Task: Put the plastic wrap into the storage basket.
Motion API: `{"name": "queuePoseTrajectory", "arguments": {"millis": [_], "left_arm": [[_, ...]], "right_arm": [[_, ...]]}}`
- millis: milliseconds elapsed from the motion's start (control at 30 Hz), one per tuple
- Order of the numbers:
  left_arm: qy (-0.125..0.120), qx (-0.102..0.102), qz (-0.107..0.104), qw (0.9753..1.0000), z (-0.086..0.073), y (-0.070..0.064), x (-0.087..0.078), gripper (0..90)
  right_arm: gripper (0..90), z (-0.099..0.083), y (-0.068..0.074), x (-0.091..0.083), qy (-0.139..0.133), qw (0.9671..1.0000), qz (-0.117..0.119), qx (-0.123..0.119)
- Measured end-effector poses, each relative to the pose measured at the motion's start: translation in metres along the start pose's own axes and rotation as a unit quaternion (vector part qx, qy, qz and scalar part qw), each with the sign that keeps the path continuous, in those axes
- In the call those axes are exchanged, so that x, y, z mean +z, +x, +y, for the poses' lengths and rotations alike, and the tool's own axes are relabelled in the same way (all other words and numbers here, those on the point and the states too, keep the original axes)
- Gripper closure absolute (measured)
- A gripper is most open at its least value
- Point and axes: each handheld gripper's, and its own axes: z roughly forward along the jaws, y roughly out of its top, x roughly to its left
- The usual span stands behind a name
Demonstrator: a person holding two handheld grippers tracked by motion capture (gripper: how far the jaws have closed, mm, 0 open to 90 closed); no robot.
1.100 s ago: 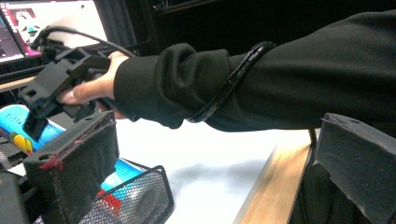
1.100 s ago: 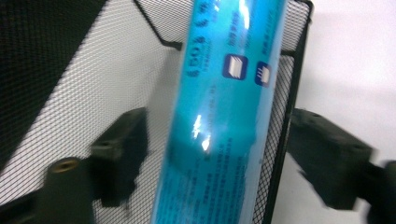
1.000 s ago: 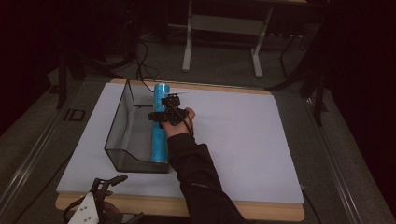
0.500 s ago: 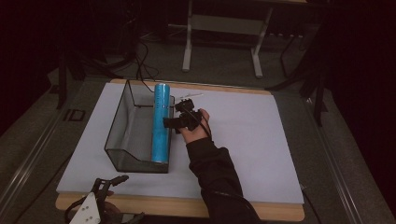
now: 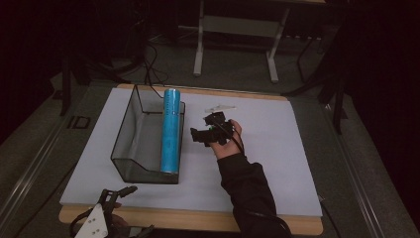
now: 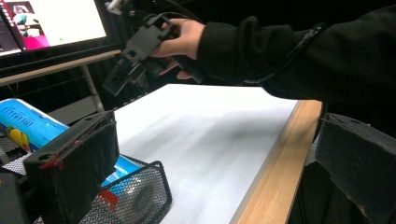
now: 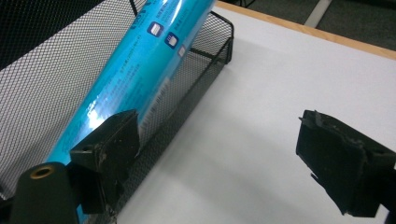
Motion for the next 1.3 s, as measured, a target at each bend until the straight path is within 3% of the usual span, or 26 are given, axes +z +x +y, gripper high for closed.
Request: {"name": "queuePoseTrajectory", "arguments": {"millis": [400,700,1033,1300], "left_arm": [[0.002,-0.003,0.003,1.0,-0.001,0.001,0.001,0.2],[0.004,-0.001,0.004,1.0,-0.001,0.001,0.002,0.2],[0.007,0.0,0.006,1.0,-0.002,0.001,0.002,0.2],[0.009,0.001,0.006,0.9999,-0.002,0.001,0.002,0.2]], "right_arm": [[14.8,-0.038,-0.033,-0.029,-0.008,1.0,0.005,0.0],[13.8,-0.067,-0.055,-0.058,-0.031,0.9988,0.003,-0.037],[13.4,-0.1,-0.075,-0.071,-0.029,0.9994,-0.006,-0.018],[15.4,-0.123,-0.093,-0.08,-0.021,0.9992,-0.034,-0.008]]}}
